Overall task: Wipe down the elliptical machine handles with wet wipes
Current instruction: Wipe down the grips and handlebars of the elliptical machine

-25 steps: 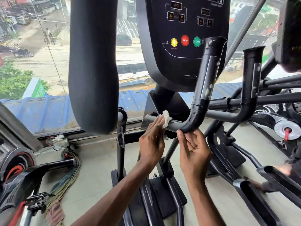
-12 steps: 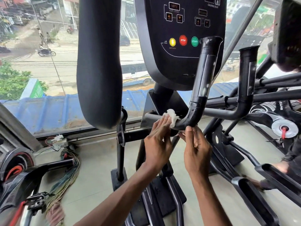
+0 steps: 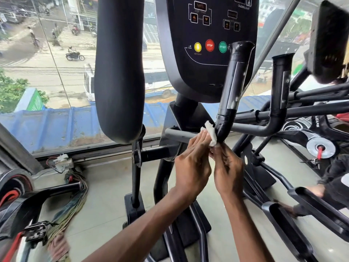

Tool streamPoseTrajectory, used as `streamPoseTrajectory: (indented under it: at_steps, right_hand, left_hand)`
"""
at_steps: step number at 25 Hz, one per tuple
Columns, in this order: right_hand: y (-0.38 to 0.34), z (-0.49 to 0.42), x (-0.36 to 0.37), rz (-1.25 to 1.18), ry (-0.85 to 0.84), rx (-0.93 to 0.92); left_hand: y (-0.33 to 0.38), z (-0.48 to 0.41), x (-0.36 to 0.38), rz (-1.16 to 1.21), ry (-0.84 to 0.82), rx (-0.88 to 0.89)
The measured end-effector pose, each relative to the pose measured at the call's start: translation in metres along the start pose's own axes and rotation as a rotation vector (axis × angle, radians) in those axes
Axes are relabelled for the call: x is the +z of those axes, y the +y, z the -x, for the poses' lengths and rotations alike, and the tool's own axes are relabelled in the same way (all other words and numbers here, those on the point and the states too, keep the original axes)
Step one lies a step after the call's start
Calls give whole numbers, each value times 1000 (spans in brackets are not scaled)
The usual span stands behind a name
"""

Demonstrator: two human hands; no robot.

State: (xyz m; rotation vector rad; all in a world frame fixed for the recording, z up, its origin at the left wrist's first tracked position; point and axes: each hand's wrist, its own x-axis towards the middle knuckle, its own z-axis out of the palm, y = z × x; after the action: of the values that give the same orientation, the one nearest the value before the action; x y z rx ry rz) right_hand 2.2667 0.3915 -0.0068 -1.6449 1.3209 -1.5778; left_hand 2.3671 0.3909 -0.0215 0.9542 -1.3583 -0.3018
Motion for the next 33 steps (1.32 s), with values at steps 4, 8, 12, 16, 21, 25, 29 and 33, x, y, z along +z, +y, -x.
streamPoseTrajectory:
  at_steps: [4,8,12,16,21,25,29,33]
  right_hand:
    - [3,-4,-7,-16,-48,56]
    - [5,-3,-9,-30,-62,64]
    - [3,-4,-8,-23,-59,68]
    - [0,-3,-11,8,-74,60]
    - [4,-3,-9,0,-80,68]
    - [2,-2,-11,19,-75,34]
    - [6,-3,-18,164,-104,-61]
    - [4,-2,-16,123,-84,-26]
  left_hand:
    - [8,-16,-7,33,4,-40]
    - [-15,-9,-17,24,-47,128]
    - [-1,-20,-11,48,13,-44]
    - [27,-41,6,192,130,-290]
    - [19,-36,-9,29,103,-130]
    - [18,-31,-11,-10,120,-11]
    - [38,-43,15,68,279,-166]
    - [26,-38,6,-28,217,-28]
